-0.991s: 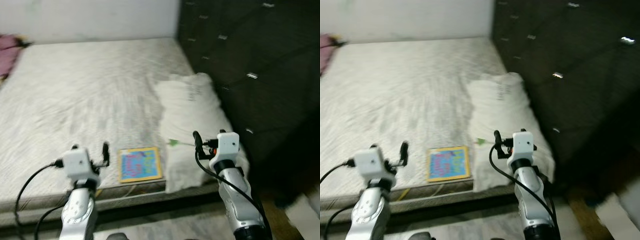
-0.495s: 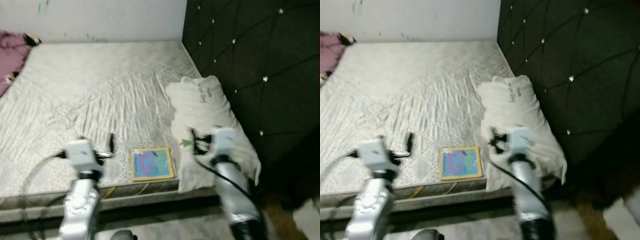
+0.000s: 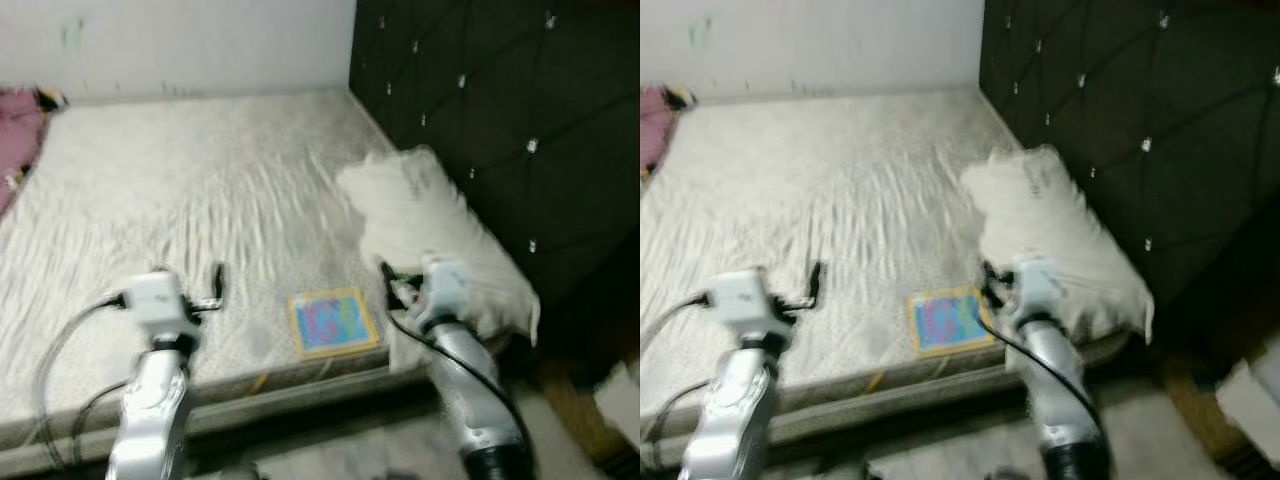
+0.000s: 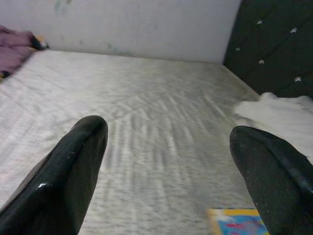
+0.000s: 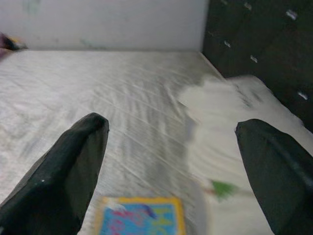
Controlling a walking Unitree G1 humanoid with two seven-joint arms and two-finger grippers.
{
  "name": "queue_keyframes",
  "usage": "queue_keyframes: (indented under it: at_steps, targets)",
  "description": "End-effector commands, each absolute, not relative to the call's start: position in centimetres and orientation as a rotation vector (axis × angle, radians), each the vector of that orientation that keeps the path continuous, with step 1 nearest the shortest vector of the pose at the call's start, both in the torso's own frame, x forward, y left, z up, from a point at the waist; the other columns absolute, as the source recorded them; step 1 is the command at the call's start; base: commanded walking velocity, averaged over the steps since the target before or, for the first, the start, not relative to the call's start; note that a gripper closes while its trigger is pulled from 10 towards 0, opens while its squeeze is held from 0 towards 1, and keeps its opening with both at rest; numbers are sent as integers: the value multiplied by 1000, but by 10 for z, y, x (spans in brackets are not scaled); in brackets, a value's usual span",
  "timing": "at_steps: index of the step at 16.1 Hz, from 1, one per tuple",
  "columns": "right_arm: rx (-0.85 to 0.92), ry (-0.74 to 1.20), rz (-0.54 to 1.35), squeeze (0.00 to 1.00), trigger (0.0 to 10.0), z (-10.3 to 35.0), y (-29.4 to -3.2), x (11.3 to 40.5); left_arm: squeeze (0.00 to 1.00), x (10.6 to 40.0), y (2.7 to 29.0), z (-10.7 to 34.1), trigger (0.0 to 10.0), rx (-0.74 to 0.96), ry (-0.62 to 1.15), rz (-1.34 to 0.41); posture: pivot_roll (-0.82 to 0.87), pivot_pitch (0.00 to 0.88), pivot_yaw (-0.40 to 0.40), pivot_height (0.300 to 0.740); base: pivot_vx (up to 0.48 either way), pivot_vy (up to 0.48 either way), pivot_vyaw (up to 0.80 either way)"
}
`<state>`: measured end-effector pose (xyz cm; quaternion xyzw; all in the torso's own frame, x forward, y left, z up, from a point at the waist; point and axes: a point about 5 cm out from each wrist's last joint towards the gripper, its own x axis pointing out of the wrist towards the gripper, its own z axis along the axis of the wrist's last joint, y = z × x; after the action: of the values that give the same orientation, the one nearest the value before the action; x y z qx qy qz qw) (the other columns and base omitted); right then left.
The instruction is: Clean up the room
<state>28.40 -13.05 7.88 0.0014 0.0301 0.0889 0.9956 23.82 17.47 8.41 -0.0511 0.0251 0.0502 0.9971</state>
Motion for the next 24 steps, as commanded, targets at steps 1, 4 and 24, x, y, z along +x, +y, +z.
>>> queue_keyframes:
  at_steps: [1, 4, 24]
  targets:
    - [-17, 73, 151, 0, 10000, 77, -143, 286, 0, 241, 166, 90, 10000, -124, 33, 78, 16, 0, 19, 740, 0, 480, 0]
    - [-25, 75, 136, 0, 10000, 78, -147, 289, 0, 243, 166, 91, 10000, -130, 31, 71, 17, 0, 24, 740, 0, 480, 0]
    - [-47, 56, 150, 0, 10000, 84, -147, 303, 0, 247, 158, 92, 10000, -155, 40, 60, 11, 0, 29, 740, 0, 480, 0]
